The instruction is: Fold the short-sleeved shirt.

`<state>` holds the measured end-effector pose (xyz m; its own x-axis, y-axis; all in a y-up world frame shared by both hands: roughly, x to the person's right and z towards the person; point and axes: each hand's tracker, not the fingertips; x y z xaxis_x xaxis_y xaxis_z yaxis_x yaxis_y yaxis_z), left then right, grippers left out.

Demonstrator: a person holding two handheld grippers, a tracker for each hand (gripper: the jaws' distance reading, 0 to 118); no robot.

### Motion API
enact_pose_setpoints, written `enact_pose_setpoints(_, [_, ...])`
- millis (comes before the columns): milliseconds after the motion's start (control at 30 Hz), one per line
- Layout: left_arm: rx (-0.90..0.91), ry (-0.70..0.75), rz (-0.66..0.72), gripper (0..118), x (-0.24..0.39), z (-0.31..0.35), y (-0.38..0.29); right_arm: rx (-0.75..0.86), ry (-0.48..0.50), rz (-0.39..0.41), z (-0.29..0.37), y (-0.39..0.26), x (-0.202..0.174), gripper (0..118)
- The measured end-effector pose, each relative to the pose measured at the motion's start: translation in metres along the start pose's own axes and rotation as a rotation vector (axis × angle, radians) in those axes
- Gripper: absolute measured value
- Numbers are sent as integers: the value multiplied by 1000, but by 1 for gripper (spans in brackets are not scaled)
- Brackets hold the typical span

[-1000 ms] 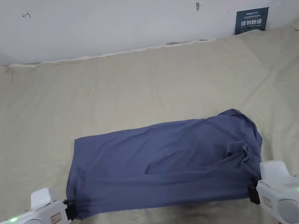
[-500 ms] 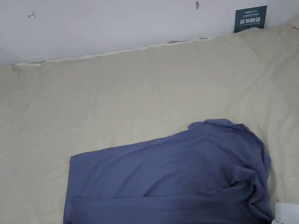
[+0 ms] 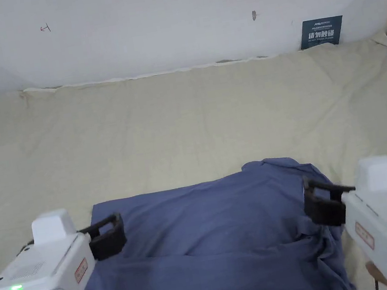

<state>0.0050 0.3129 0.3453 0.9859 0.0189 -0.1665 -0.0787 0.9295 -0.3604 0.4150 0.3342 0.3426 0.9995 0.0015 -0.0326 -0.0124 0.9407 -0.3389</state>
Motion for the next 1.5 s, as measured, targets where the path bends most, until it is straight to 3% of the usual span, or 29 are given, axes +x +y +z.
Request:
enact_pose_setpoints(67, [78, 8, -34, 115, 14, 6, 15, 62, -23, 13, 4, 16, -5, 109])
enact_pose_setpoints(133, [127, 14, -59, 107, 25, 8, 25, 106, -43, 16, 8, 24, -8, 104])
enact_pose_setpoints(200, [181, 3, -60, 72, 32, 11, 28, 132, -48, 21, 9, 29, -9, 75])
enact_pose_setpoints(233, [179, -3, -56, 72, 32, 9, 29, 135, -54, 24, 9, 30, -11, 75])
enact_pose_setpoints(267, [179, -12, -53, 63, 33, 8, 29, 134, -59, 24, 8, 31, -11, 67])
enact_pose_setpoints(300, [177, -26, -47, 43, 34, 6, 30, 134, -64, 23, 6, 32, -11, 50])
enact_pose_setpoints(333, [171, -25, -42, 14, 35, 3, 29, 133, -57, 18, 4, 31, -10, 24])
enact_pose_setpoints(367, [164, -18, -39, 1, 36, -1, 29, 131, -54, 14, 1, 31, -9, 3])
enact_pose_setpoints(400, [155, -26, -33, 1, 34, -5, 29, 123, -33, -17, 0, 32, -11, 2])
enact_pose_setpoints(633, [25, -7, -59, 0, 15, -60, 31, 97, -23, 7, -30, 36, -9, 2])
enact_pose_setpoints(767, [-153, -6, -130, 0, -9, -125, 25, 80, -11, 19, -53, 37, -6, 2])
enact_pose_setpoints(933, [-316, -25, -72, 2, -44, -209, 18, 28, -32, 55, -86, 33, -3, 2])
enact_pose_setpoints(1000, [-382, -22, -57, 26, -55, -242, 14, 9, -36, 53, -99, 29, -2, 2])
enact_pose_setpoints(1033, [-417, -24, -36, 53, -60, -256, 10, -1, -37, 54, -107, 28, -1, 2])
enact_pose_setpoints(1067, [-455, -36, -14, 91, -64, -270, 7, -9, -43, 62, -114, 27, 0, 2])
enact_pose_setpoints(1100, [-484, -18, 4, 109, -67, -285, 2, -20, -47, 65, -119, 24, -1, 2])
enact_pose_setpoints(1133, [-534, -8, 4, 112, -70, -299, -3, -29, -49, 67, -125, 22, -1, 2])
enact_pose_setpoints(1333, [-654, 50, -79, 88, -65, -341, -36, -86, -57, 74, -158, 6, 0, 2])
enact_pose_setpoints(1433, [-616, 12, -29, 63, -60, -335, -42, -124, -55, 74, -174, -1, 1, 2])
enact_pose_setpoints(1500, [-597, 6, -3, 29, -53, -329, -39, -162, -33, 67, -187, -5, 5, 2])
